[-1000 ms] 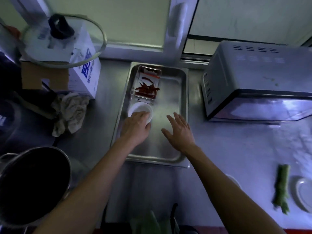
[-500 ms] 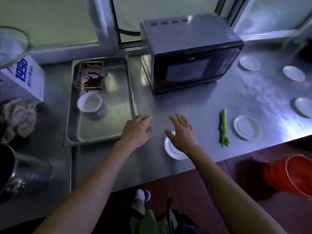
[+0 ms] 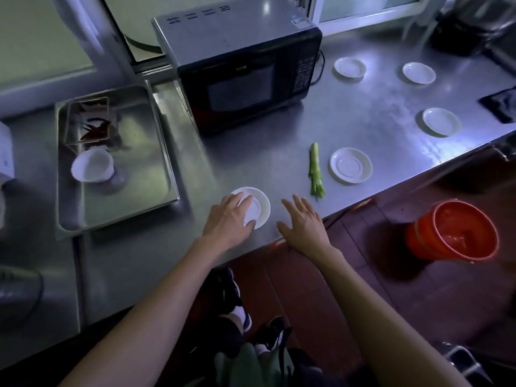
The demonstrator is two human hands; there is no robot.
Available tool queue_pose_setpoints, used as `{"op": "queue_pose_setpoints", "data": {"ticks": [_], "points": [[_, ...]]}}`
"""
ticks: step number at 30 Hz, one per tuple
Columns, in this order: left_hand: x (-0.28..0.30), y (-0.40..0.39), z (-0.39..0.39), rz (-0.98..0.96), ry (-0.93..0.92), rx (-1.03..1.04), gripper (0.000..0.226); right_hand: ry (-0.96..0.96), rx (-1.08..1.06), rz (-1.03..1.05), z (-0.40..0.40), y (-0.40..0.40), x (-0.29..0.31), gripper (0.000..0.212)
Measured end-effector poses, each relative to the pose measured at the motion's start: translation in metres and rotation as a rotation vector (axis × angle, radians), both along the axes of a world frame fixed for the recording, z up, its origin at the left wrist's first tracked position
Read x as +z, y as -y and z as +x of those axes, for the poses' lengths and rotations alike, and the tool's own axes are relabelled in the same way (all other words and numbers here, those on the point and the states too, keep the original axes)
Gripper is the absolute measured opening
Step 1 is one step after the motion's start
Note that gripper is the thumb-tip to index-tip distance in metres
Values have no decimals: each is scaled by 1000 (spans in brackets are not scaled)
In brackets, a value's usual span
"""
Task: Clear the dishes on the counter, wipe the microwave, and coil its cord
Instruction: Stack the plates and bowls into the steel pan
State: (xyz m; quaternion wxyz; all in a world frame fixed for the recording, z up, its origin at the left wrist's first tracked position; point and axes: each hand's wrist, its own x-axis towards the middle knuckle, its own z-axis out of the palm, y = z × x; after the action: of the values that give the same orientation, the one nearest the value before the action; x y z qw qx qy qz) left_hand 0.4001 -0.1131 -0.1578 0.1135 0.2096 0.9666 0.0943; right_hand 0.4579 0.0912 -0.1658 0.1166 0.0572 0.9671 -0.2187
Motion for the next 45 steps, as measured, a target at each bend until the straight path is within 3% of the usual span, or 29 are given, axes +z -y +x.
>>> {"op": "queue_pose_setpoints", "data": {"ticks": [7,22,27,45], "points": [[-24,-18,-4,-55,68,-37,68,56,-20,-9,2,-8,-19,64],[-86,-37,-55,-209,183,-71,110,88,-14,-46,-48,2,-53,62],[-94,-35,-64,-198,234,-71,112,89,-20,-53,-58,2,-59,60],[-39,-82,-116,-55,102,-171,110,64,-191,44,-86,-53,-25,62]]}}
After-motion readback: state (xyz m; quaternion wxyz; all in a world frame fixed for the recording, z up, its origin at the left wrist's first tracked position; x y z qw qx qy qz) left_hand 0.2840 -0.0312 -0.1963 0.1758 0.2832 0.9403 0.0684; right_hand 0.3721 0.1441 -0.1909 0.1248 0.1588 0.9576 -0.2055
